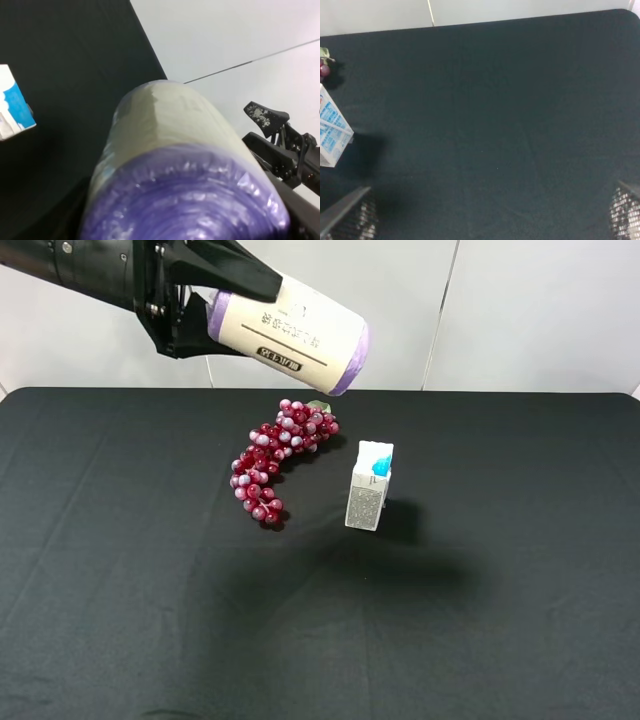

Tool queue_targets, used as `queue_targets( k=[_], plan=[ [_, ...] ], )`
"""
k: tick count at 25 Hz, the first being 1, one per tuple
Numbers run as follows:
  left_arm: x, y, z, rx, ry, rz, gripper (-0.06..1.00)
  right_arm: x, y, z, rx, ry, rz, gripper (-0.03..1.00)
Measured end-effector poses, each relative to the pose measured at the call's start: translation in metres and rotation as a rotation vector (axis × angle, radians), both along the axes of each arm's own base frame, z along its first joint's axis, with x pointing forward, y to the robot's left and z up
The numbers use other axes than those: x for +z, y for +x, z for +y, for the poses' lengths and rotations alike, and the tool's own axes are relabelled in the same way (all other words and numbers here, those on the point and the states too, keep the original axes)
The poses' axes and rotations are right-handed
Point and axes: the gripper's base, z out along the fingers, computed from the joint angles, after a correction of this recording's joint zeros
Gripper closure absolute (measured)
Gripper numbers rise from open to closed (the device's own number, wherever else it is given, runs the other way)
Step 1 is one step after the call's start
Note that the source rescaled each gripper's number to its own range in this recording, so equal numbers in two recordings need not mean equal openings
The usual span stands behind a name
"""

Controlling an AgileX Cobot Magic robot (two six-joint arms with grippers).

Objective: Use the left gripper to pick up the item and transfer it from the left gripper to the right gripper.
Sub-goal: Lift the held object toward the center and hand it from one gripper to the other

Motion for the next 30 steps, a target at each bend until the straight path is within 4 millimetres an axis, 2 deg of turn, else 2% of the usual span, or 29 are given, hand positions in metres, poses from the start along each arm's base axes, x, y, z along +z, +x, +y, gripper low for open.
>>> queue_targets(
  k=[3,12,16,20,24,30],
  plan=[
    [-0.003,-0.004,-0.010,-0.039,0.001,-0.011,0.93,0.000,0.000,0.000,0.000,0.000,0.000,-0.03],
    [-0.026,-0.023,-0.064,-0.191,0.028,0.006,0.93,0.000,0.000,0.003,0.023,0.034,0.000,-0.03],
    [-0.029,-0.028,-0.076,-0.203,0.038,-0.001,0.93,0.000,0.006,0.006,0.045,0.071,0.041,-0.03],
    [-0.029,-0.030,-0.078,-0.209,0.038,-0.002,0.93,0.001,0.025,0.011,0.104,0.060,0.153,-0.03],
    [-0.029,-0.029,-0.078,-0.206,0.039,-0.003,0.93,0.020,0.047,0.016,0.204,0.011,0.204,-0.03],
    [-0.029,-0.029,-0.078,-0.205,0.038,-0.004,0.93,0.057,0.074,0.032,0.459,-0.068,0.162,-0.03]
  ],
)
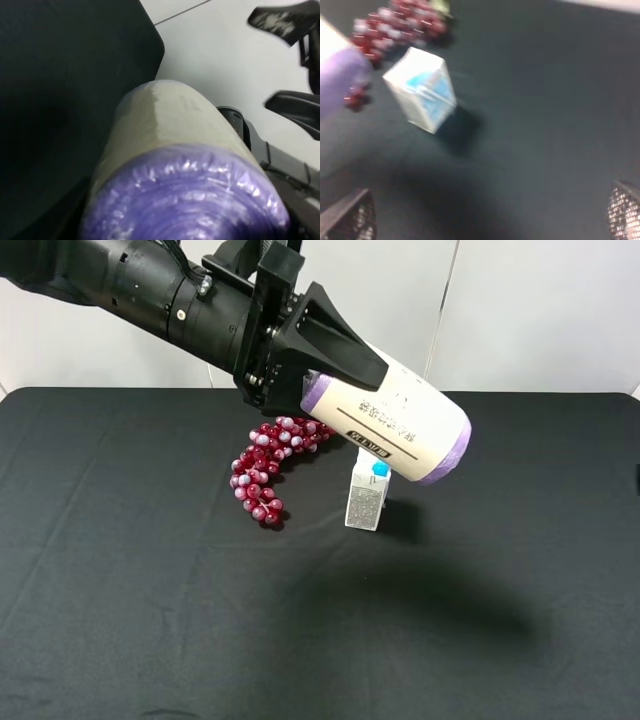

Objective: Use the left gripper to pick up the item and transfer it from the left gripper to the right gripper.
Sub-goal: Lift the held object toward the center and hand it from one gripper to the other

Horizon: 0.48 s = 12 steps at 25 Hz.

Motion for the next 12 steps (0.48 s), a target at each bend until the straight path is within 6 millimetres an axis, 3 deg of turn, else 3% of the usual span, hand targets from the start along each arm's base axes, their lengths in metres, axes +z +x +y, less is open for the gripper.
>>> queue_targets(
  k=[5,12],
  plan=[
    [0.000,0.000,0.000,0.000,-0.001,0.000,0.93,0.018,0.016,0.022,0.230,-0.078,-0.009,-0.03],
    [0.000,0.000,0.000,0.000,-0.001,0.000,0.93,0.022,0.034,0.058,0.439,-0.152,0.012,-0.03]
  ],
)
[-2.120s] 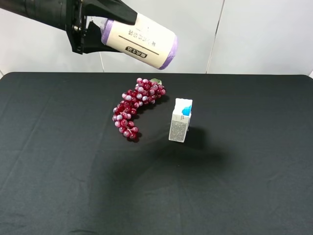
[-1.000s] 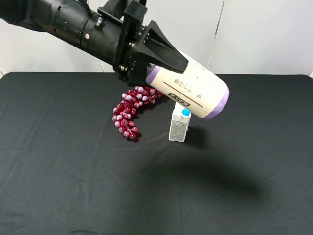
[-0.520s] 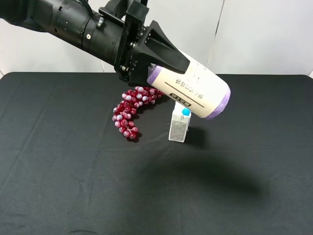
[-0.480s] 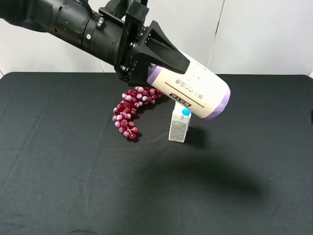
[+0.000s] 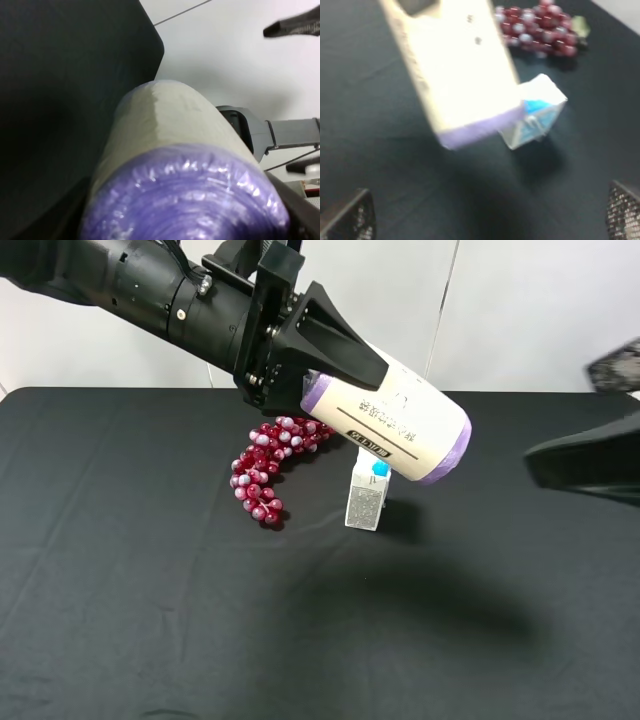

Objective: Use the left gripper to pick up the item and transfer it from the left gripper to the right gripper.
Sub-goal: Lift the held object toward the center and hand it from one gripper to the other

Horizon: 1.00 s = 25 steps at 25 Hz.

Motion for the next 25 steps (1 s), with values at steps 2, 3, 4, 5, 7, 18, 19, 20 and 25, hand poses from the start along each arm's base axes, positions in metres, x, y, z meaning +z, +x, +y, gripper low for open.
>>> queue_targets(
  k=[2,3,4,5,7,18,19,20,25],
  plan=[
    [0.000,0.000,0.000,0.000,0.000,0.000,0.93,0.003,0.004,0.010,0.040,-0.006,0.005,-0.03],
    [0.000,0.000,0.000,0.000,0.000,0.000,0.93,0.004,0.006,0.014,0.051,-0.008,0.002,-0.03],
    [0.000,0.000,0.000,0.000,0.000,0.000,0.93,0.006,0.009,0.019,0.062,-0.011,-0.001,-0.03],
    [0.000,0.000,0.000,0.000,0.000,0.000,0.93,0.008,0.012,0.023,0.072,-0.018,-0.002,-0.03],
    [0.000,0.000,0.000,0.000,0.000,0.000,0.93,0.010,0.019,0.030,0.078,-0.031,-0.001,-0.03],
    [0.000,0.000,0.000,0.000,0.000,0.000,0.93,-0.010,0.050,0.066,0.140,-0.147,0.072,-0.03],
    [0.000,0.000,0.000,0.000,0.000,0.000,0.93,-0.012,0.051,0.070,0.153,-0.155,0.075,-0.03],
    [0.000,0.000,0.000,0.000,0.000,0.000,0.93,-0.014,0.051,0.073,0.163,-0.161,0.079,-0.03],
    [0.000,0.000,0.000,0.001,-0.001,0.001,0.93,-0.026,0.062,0.084,0.171,-0.194,0.069,-0.03]
  ],
)
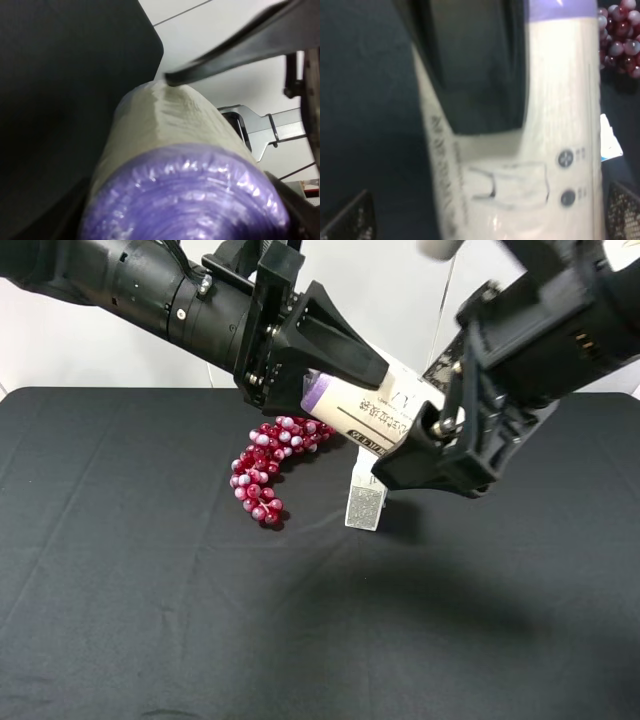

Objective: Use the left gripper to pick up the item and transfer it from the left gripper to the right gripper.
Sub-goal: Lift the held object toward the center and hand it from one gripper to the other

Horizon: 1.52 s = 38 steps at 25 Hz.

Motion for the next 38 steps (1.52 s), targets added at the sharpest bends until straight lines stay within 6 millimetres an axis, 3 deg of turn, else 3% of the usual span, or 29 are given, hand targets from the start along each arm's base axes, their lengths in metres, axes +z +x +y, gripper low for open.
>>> queue_targets(
  k=[9,20,21,22,23,24,38],
  plan=[
    [0.000,0.000,0.000,0.000,-0.001,0.000,0.93,-0.020,0.017,0.012,-0.005,-0.058,0.001,-0.03],
    [0.000,0.000,0.000,0.000,-0.001,0.000,0.93,-0.019,0.019,0.014,-0.007,-0.044,-0.014,-0.03],
    [0.000,0.000,0.000,0.000,-0.001,0.000,0.93,-0.019,0.019,0.014,-0.007,-0.044,-0.016,0.00],
    [0.000,0.000,0.000,0.000,-0.001,0.000,0.93,-0.019,0.019,0.014,-0.006,-0.047,-0.018,0.31],
    [0.000,0.000,0.000,0.001,0.000,0.000,0.93,-0.019,0.019,0.013,-0.002,-0.053,-0.023,0.80],
    [0.000,0.000,0.000,0.003,-0.002,0.000,0.93,-0.019,0.019,0.013,0.002,-0.056,-0.025,0.97],
    [0.000,0.002,-0.001,0.018,0.002,-0.010,0.93,-0.019,0.020,0.013,0.019,-0.075,-0.045,0.95]
  ],
)
